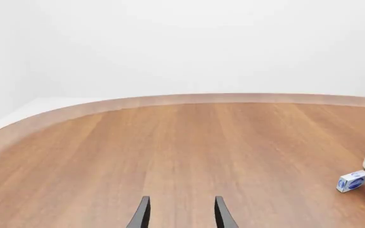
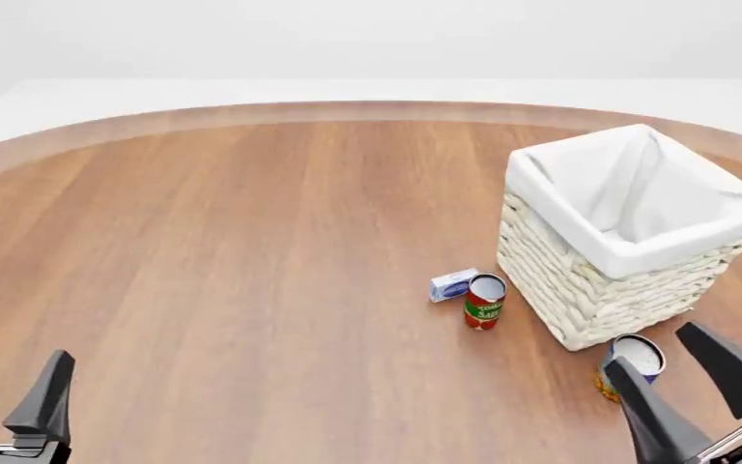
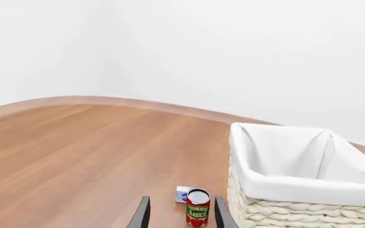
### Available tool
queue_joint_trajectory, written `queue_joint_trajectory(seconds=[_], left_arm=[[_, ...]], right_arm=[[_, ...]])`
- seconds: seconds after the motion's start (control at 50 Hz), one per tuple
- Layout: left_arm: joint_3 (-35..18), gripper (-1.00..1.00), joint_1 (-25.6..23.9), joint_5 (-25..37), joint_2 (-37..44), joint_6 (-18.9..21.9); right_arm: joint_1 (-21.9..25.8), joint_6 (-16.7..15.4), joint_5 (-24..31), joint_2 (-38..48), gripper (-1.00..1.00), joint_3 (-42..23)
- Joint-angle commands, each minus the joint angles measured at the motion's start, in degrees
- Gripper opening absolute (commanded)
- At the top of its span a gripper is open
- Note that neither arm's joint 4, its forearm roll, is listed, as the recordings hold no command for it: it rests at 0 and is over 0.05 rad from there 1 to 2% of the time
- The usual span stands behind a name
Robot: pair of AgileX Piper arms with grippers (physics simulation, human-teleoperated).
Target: Pick up the ketchup, and put it in the basket.
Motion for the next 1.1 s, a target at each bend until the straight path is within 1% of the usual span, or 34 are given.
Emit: queue_joint_trajectory(seconds=[0.02, 0.1, 0.18, 0.22, 0.38, 0.42, 0.5, 0.56, 0.7, 0.84, 0.92, 0.96, 1.1], left_arm=[[0.0, 1.00, 0.0, 0.0, 0.0, 0.0], [0.0, 1.00, 0.0, 0.0, 0.0, 0.0], [0.0, 1.00, 0.0, 0.0, 0.0, 0.0], [0.0, 1.00, 0.0, 0.0, 0.0, 0.0], [0.0, 1.00, 0.0, 0.0, 0.0, 0.0], [0.0, 1.00, 0.0, 0.0, 0.0, 0.0], [0.0, 1.00, 0.0, 0.0, 0.0, 0.0], [0.0, 1.00, 0.0, 0.0, 0.0, 0.0], [0.0, 1.00, 0.0, 0.0, 0.0, 0.0], [0.0, 1.00, 0.0, 0.0, 0.0, 0.0], [0.0, 1.00, 0.0, 0.0, 0.0, 0.0], [0.0, 1.00, 0.0, 0.0, 0.0, 0.0], [0.0, 1.00, 0.0, 0.0, 0.0, 0.0]], right_arm=[[4.3, 0.1, -6.5, 7.7, 1.00, -0.2], [5.7, 0.0, -8.1, 10.2, 1.00, -0.6], [7.5, 0.1, -11.6, 13.7, 1.00, -0.2], [8.6, 1.3, -12.6, 14.9, 1.00, -0.7], [11.8, 1.3, -16.5, 20.0, 1.00, -1.2], [12.0, 1.9, -17.1, 20.8, 1.00, -1.5], [12.8, 2.0, -16.7, 21.5, 1.00, -2.5], [13.7, 1.7, -18.4, 23.4, 1.00, -2.3], [16.5, 1.0, -21.4, 28.6, 1.00, -4.0], [20.1, 0.7, -26.6, 36.5, 1.00, -5.7], [21.6, 1.0, -27.3, 39.1, 1.00, -7.0], [22.8, 0.5, -28.0, 41.1, 1.00, -7.4], [25.1, 0.5, -28.9, 44.8, 1.00, -9.2]])
